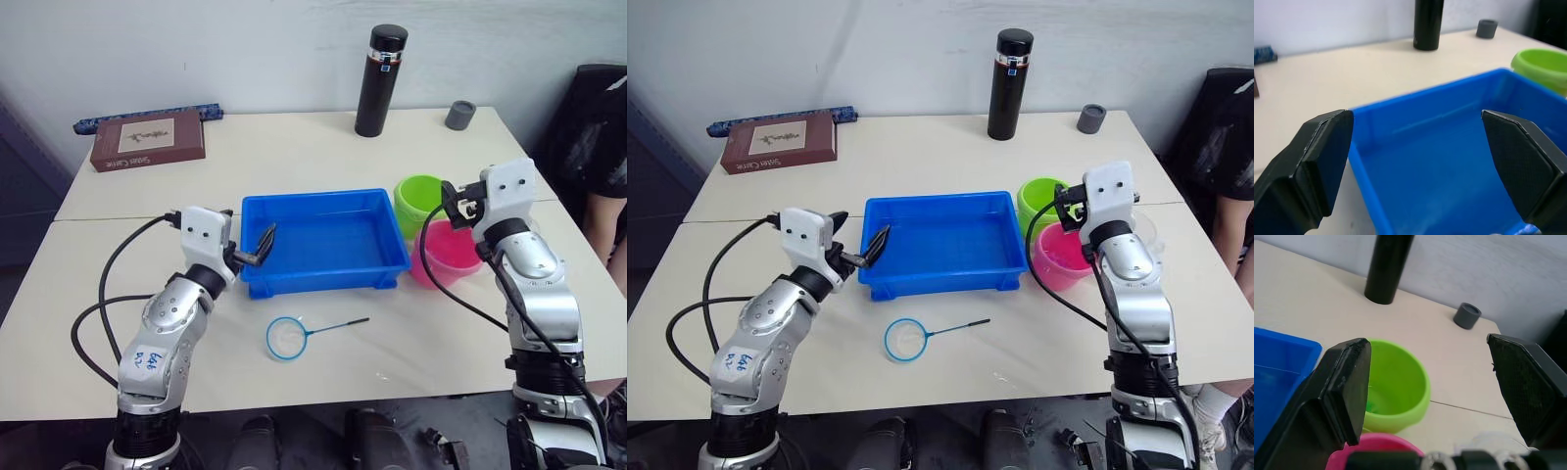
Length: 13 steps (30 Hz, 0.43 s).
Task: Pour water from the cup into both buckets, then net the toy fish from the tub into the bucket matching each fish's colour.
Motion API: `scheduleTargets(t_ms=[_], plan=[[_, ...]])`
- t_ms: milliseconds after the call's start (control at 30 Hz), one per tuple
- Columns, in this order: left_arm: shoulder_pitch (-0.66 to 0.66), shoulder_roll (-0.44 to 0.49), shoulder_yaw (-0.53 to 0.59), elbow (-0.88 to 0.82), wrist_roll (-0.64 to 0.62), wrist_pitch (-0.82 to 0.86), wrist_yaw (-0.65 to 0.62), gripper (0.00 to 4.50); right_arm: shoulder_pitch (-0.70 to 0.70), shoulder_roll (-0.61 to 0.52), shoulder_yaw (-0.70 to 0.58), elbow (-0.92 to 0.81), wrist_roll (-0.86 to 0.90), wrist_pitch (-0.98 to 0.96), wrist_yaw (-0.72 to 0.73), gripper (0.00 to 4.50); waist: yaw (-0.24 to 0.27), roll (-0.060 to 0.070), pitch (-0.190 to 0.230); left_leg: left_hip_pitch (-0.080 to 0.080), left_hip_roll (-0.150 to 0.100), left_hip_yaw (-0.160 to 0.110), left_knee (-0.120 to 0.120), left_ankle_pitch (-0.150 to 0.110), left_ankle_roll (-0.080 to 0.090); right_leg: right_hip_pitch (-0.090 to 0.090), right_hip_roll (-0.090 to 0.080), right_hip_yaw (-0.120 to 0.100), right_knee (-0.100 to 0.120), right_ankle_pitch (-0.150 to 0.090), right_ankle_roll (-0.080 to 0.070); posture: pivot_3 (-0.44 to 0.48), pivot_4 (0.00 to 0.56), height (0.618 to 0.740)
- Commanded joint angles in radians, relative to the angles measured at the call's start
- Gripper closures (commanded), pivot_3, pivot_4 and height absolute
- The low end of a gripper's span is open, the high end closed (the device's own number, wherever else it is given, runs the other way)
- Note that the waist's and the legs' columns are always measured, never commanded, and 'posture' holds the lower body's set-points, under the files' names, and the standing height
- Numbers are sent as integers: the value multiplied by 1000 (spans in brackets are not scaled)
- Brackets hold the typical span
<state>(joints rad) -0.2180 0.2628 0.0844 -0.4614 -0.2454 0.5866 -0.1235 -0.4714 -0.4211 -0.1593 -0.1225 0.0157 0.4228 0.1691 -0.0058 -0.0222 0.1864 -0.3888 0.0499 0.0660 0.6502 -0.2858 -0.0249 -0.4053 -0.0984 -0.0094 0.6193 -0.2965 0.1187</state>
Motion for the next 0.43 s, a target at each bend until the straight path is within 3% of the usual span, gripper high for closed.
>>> scheduleTargets(t_ms=[33,433], plan=[[6,1,10,-29,20,-39,4,0,-1,5,-13,-31,-13,-25,-28,478,0,0,0,0,0,0,0,0,0,-1,0,0,0,0,0,0,150,740],[40,-10,28,6,26,-49,1,0,28,18,-3,-29,-32,-28,-54,478,0,0,0,-2,0,1,-1,0,0,-3,0,1,1,0,0,0,150,740]])
